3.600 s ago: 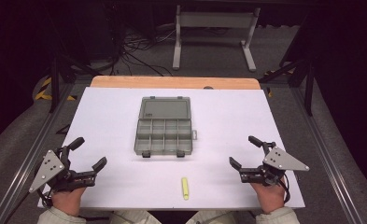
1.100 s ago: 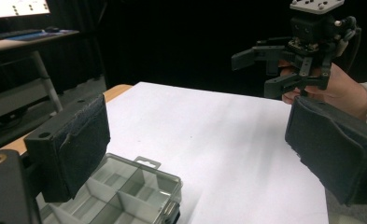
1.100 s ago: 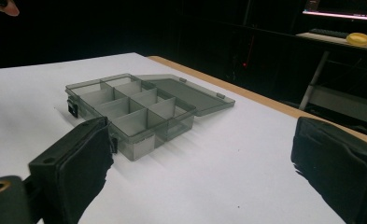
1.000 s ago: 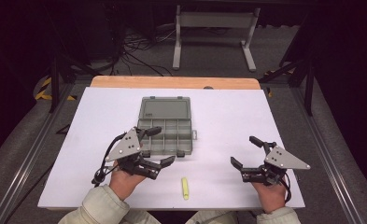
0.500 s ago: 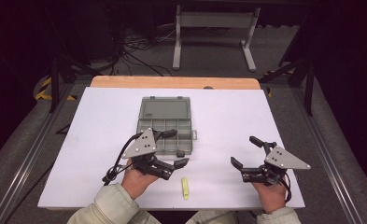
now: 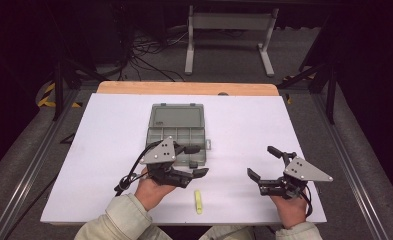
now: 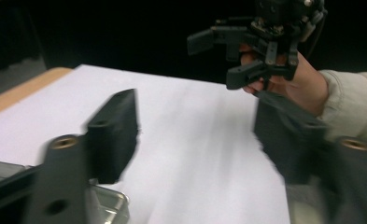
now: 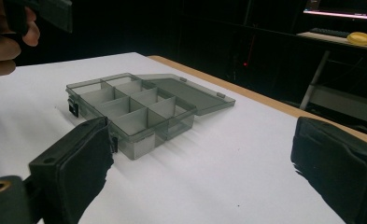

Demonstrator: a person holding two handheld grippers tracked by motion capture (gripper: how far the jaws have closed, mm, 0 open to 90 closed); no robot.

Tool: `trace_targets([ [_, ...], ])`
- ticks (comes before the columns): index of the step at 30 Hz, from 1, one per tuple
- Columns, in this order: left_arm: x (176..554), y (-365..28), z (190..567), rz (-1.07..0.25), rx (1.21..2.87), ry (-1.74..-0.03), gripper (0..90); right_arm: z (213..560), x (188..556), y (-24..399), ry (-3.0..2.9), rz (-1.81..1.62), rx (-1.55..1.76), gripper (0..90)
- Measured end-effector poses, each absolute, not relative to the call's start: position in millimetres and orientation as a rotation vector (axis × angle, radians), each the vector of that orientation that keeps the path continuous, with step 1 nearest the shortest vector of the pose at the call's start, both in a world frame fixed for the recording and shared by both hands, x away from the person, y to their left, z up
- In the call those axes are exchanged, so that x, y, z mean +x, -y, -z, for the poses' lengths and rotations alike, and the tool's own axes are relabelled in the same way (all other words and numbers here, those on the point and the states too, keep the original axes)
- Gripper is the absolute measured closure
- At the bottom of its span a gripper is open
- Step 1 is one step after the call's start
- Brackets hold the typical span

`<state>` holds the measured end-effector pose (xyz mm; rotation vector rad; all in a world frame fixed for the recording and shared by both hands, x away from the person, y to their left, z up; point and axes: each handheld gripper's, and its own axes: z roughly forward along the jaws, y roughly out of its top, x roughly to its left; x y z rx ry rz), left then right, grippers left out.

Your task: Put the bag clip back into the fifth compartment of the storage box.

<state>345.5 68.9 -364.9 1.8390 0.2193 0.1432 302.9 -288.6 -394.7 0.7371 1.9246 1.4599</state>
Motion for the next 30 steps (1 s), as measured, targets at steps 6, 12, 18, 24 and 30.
trace_targets([
  [6, 350.7, -61.8, 362.6, -0.109, 1.982, -0.212, 73.4, 394.6, 302.8, 288.7, -1.926, -1.460, 0.734, 6.0],
  [12, 353.4, -55.6, 359.3, -0.118, 2.094, -0.207, 89.7, 394.9, 302.7, 288.9, -1.930, -1.459, 0.735, 6.1],
  [18, 355.0, -43.8, 357.3, -0.104, 2.232, -0.172, 90.0, 395.1, 302.9, 288.8, -1.931, -1.462, 0.735, 6.2],
  [24, 356.3, -32.3, 358.5, -0.081, 2.346, -0.161, 90.0, 395.2, 303.0, 288.8, -1.933, -1.463, 0.736, 6.2],
  [30, 358.1, -23.7, 357.8, -0.061, 2.438, -0.146, 90.0, 395.6, 303.4, 288.9, -1.938, -1.460, 0.738, 6.4],
])
